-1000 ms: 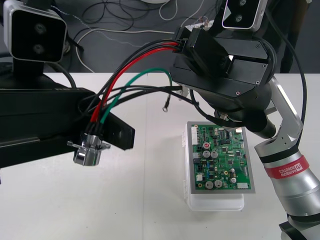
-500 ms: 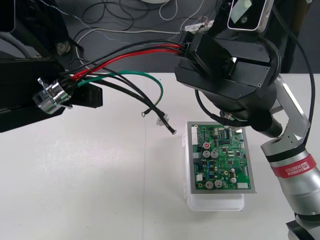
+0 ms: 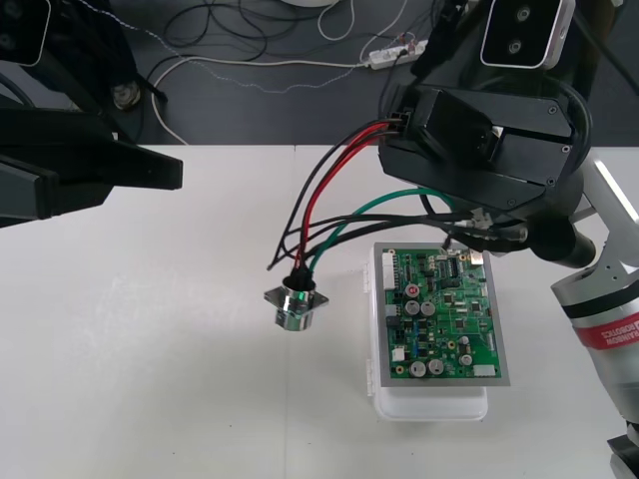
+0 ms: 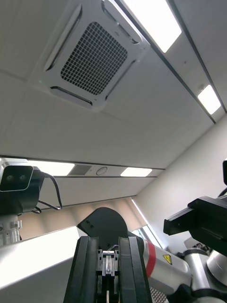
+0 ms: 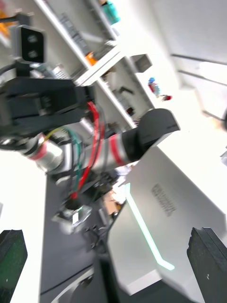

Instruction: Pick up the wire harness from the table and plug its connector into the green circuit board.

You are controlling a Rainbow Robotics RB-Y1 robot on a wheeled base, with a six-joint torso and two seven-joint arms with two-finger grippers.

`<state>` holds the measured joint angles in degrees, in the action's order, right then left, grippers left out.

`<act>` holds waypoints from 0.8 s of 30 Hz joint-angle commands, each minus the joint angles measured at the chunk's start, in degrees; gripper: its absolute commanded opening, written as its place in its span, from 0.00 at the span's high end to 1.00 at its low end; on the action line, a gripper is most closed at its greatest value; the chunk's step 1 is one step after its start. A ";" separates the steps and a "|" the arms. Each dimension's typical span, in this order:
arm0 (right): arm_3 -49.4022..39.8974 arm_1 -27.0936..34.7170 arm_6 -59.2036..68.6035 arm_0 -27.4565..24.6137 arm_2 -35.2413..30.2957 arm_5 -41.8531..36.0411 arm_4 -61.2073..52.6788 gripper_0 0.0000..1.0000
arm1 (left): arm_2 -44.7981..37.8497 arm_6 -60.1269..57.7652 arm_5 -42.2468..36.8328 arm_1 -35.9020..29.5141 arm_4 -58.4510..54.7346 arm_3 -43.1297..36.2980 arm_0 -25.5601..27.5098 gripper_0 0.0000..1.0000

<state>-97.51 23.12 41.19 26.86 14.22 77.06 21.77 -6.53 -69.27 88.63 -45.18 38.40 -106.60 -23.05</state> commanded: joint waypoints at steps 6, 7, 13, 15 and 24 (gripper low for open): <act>-2.69 8.17 -2.70 0.91 -2.27 -0.24 -0.94 1.00 | -1.30 6.87 1.37 -8.79 3.61 0.51 1.26 0.00; -2.78 8.43 -2.87 1.00 -2.35 -0.50 -0.94 1.00 | -1.30 6.87 1.37 -9.05 3.61 0.60 1.34 0.00; -6.12 12.83 -3.75 0.38 -2.62 -4.90 -0.94 1.00 | -1.30 7.93 -0.21 -10.90 3.70 1.22 1.78 0.00; -11.04 16.25 -4.45 -1.64 -3.76 -10.26 0.47 1.00 | -1.30 8.45 -2.15 -11.78 3.79 1.13 1.78 0.00; -21.67 19.07 -4.54 -6.21 -10.79 -17.56 11.36 1.00 | -1.30 9.33 -8.91 -15.29 5.02 -0.81 1.78 0.00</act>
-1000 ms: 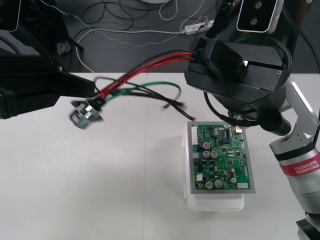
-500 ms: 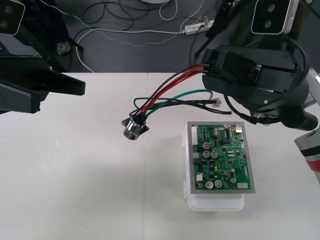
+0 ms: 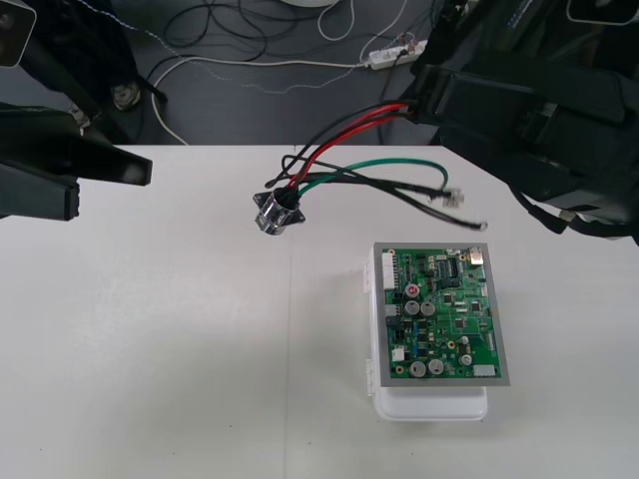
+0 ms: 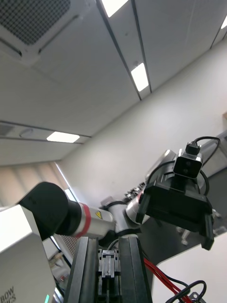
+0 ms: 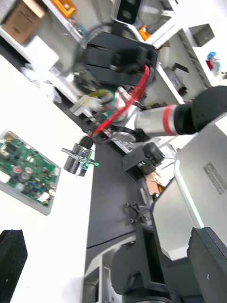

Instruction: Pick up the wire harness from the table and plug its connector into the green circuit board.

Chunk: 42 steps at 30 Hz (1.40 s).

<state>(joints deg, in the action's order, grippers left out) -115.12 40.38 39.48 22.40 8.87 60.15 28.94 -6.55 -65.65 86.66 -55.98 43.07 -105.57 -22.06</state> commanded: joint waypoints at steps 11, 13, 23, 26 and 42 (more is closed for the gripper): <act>-7.31 1.89 -3.09 -1.74 -9.04 -0.56 11.84 1.00 | -1.28 5.97 -15.20 -3.09 0.43 -7.46 0.70 0.00; -8.01 1.89 -3.18 -1.74 -9.92 -0.56 13.33 1.00 | -1.28 6.23 -16.17 -1.33 0.52 -7.98 0.70 0.00; -11.44 3.74 -3.53 -3.59 -12.91 -0.64 16.85 1.00 | -2.24 8.34 -17.66 8.43 7.73 -12.55 0.17 0.00; -12.67 3.65 -4.23 -4.47 -13.88 -0.82 19.05 1.00 | -2.77 8.69 -18.54 11.77 10.54 -14.84 -0.62 0.00; -18.30 -0.48 -6.43 -7.19 -15.02 -4.69 27.84 1.00 | -1.28 11.24 -19.60 26.09 15.81 -19.15 -4.66 0.00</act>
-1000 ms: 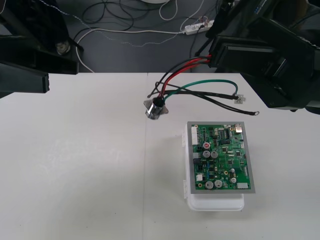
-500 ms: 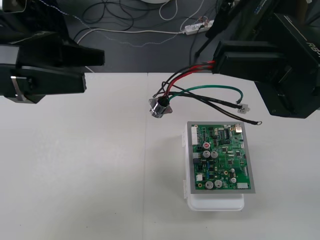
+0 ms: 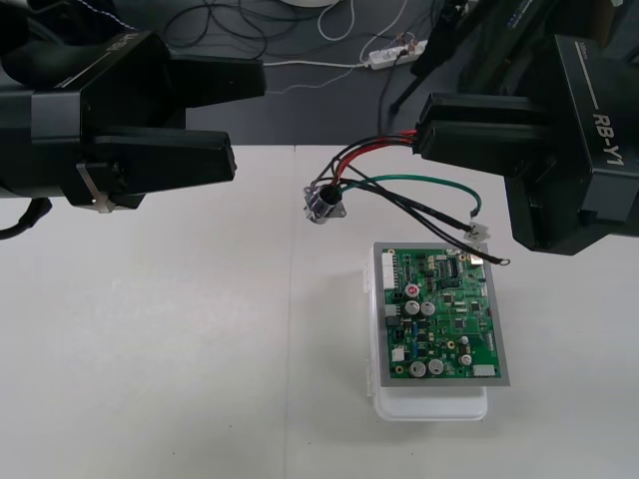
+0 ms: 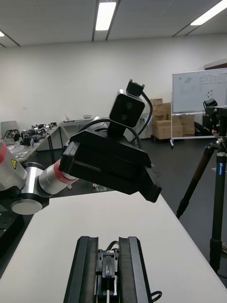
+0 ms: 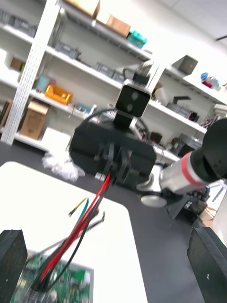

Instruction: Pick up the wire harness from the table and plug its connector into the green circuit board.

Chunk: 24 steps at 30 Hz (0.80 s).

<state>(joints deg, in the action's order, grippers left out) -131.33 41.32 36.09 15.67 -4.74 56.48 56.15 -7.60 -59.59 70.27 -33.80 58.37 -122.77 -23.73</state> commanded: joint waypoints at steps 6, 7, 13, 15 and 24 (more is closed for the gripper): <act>-3.40 -1.68 -3.40 -0.47 -0.89 -2.78 1.77 1.00 | 0.83 9.94 -3.21 7.08 1.75 -1.94 -3.08 0.00; -3.84 -1.86 -3.40 -0.47 -0.71 -3.31 1.86 1.00 | 1.36 10.20 -3.21 7.17 1.75 -1.94 -3.08 0.00; -3.84 -2.12 -3.92 -0.47 0.61 -4.45 2.21 1.00 | 2.15 11.78 -3.21 8.48 3.33 -1.86 -4.40 0.00; -3.84 -2.21 -4.19 -0.47 0.61 -4.54 2.39 1.00 | 2.42 12.31 -3.21 9.19 3.95 -1.59 -4.75 0.00; -3.93 -5.02 -5.24 -0.47 1.75 -4.54 2.39 1.00 | 6.99 20.31 -3.13 11.91 0.61 5.44 -6.07 0.00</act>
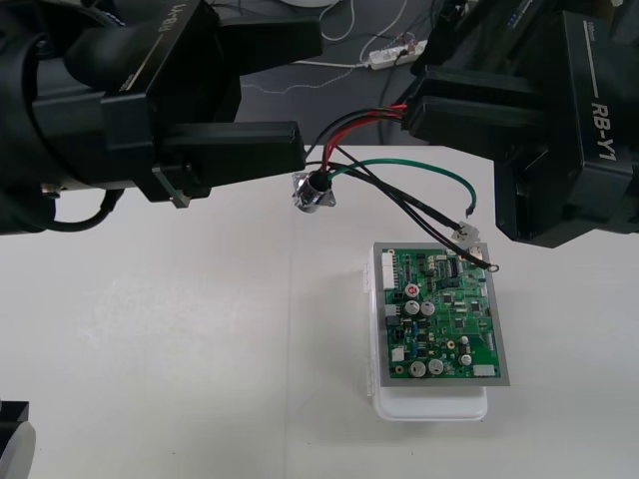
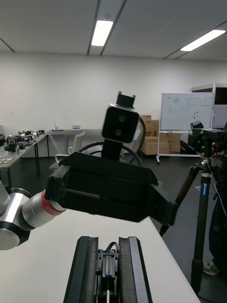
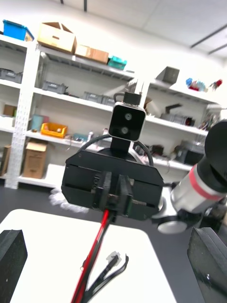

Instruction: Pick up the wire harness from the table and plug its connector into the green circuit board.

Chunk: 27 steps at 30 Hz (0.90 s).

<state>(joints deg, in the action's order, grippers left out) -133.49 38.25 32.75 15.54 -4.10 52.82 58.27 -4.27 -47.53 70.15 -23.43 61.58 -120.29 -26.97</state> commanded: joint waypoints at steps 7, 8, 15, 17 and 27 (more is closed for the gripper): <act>-1.59 -2.04 -1.63 -0.51 1.82 -0.61 0.26 1.00 | 5.50 10.36 -3.00 1.54 -2.87 4.62 -3.97 0.00; -1.51 -2.04 -1.63 -0.51 2.00 -0.61 0.26 1.00 | 5.50 10.36 -3.00 1.54 -2.78 4.62 -4.32 0.00; -1.24 -2.04 -1.81 -0.51 2.26 -0.61 0.26 1.00 | 5.50 9.83 -1.95 1.19 -2.78 4.62 -6.43 0.00; -1.24 -1.95 -1.81 -0.51 2.26 -0.61 0.26 1.00 | 5.76 9.83 -1.86 0.31 -2.87 4.62 -6.43 0.00; -1.07 -2.04 -1.98 -0.51 2.43 -0.61 0.26 1.00 | 9.10 9.74 -1.95 -5.40 -4.10 4.62 -6.43 0.00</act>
<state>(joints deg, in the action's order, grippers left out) -133.49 36.92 32.75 15.49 -2.58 52.81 58.29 2.69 -36.07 70.03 -25.42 58.59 -115.28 -31.02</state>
